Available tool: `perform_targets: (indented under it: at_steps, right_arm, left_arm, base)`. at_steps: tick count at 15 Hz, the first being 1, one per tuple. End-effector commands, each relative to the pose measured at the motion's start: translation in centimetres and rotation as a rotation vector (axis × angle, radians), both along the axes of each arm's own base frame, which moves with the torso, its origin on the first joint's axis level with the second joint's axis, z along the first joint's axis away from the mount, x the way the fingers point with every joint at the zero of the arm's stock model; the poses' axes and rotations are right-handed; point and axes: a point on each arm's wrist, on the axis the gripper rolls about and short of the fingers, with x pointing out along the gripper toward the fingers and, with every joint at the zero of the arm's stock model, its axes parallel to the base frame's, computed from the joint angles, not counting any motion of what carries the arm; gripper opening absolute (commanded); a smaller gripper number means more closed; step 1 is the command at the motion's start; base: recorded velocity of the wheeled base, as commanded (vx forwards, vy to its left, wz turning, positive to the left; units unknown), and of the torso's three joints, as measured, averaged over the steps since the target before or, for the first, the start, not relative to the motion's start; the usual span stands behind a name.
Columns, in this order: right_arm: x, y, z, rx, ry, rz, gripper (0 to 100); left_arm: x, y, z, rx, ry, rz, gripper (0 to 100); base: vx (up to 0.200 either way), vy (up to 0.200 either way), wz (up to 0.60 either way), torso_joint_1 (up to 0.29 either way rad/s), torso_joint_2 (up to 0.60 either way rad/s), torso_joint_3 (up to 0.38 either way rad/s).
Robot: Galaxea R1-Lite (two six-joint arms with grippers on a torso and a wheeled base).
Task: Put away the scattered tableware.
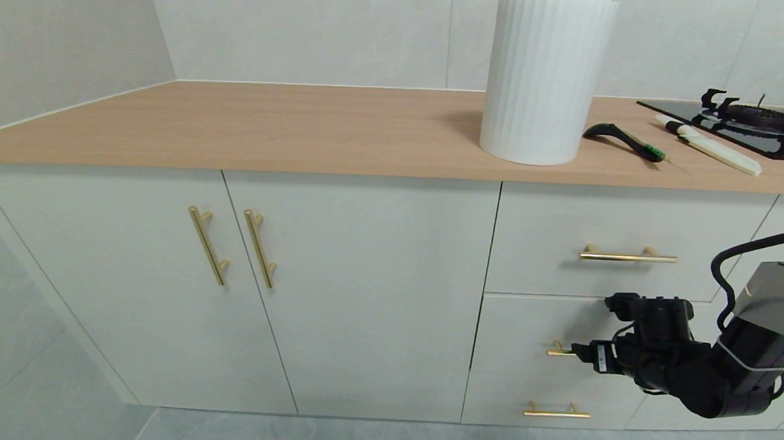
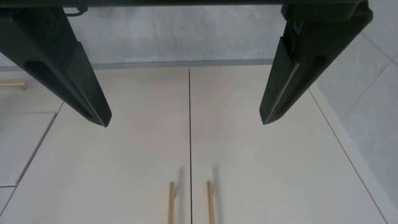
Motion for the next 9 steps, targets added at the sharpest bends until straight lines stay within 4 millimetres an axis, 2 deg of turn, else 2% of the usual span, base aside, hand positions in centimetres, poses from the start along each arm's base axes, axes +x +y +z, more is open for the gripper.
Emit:
perform_targets:
  at_steps: [1, 6, 9]
  right_arm:
    - [0.1, 0.0, -0.5, -0.006, 0.012, -0.006, 100]
    - [-0.7, -0.1, -0.8, -0.013, 0.041, -0.001, 100]
    - [-1.4, -0.1, -0.3, -0.012, 0.043, 0.000, 100]
  left_arm:
    - [0.0, 0.0, 0.0, 0.000, 0.001, 0.000, 100]
    - [0.0, 0.0, 0.0, 0.000, 0.001, 0.000, 100]
    - [0.0, 0.0, 0.0, 0.000, 0.001, 0.000, 100]
  base:
    - [0.000, 0.000, 0.00, 0.000, 0.00, 0.000]
    - [0.000, 0.000, 0.00, 0.000, 0.00, 0.000]
    - [0.000, 0.000, 0.00, 0.000, 0.00, 0.000]
